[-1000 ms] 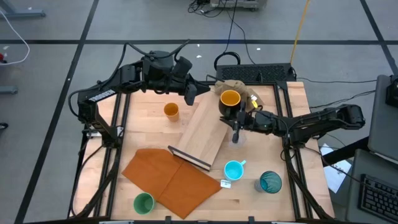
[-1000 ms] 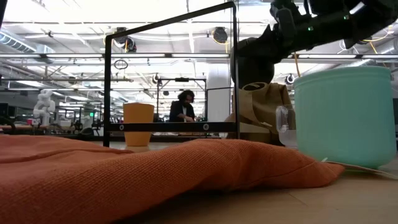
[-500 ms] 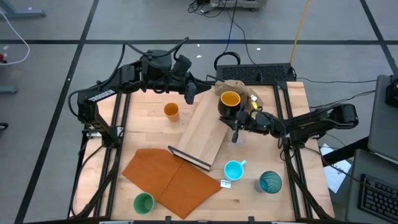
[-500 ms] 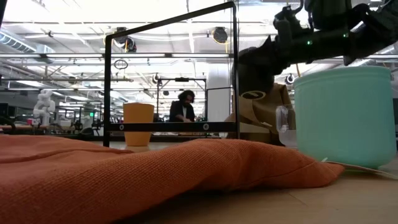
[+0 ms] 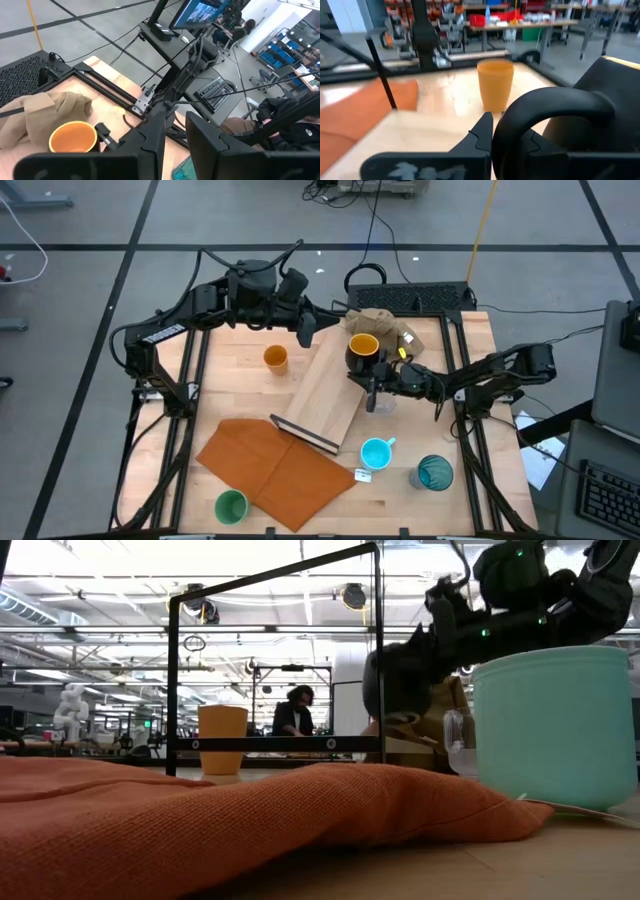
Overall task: Stack small to large cups/mugs on shelf
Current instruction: Put the black mug on the shelf
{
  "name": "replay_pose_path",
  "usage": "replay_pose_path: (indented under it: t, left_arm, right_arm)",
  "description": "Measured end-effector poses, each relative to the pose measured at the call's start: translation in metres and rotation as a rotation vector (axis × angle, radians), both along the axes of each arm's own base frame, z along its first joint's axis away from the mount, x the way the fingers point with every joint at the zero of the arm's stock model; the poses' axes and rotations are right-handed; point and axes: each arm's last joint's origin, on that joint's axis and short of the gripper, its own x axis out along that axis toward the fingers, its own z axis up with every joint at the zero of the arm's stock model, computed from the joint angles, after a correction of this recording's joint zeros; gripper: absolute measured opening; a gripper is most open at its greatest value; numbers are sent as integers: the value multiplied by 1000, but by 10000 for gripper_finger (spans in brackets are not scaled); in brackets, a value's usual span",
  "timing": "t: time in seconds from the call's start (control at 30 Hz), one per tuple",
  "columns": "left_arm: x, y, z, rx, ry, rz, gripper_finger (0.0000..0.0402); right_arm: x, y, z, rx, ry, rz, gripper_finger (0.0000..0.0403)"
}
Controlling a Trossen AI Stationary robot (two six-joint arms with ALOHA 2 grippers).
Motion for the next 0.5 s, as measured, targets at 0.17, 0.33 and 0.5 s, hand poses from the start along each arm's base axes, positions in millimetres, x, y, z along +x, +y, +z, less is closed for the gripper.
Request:
replay_pose_path:
  t: [0.17,0.33,0.5]
  left_arm:
    - [0,0,0,2,-3,-1,76]
    - [1,-1,2,-2,-20,-22,76]
    - [1,-1,2,-5,-23,-28,76]
  right_arm:
    - [3,0,-5,13,-8,-2,13]
    - [4,-1,-10,25,6,-5,13]
    - [3,-4,-15,38,38,-21,13]
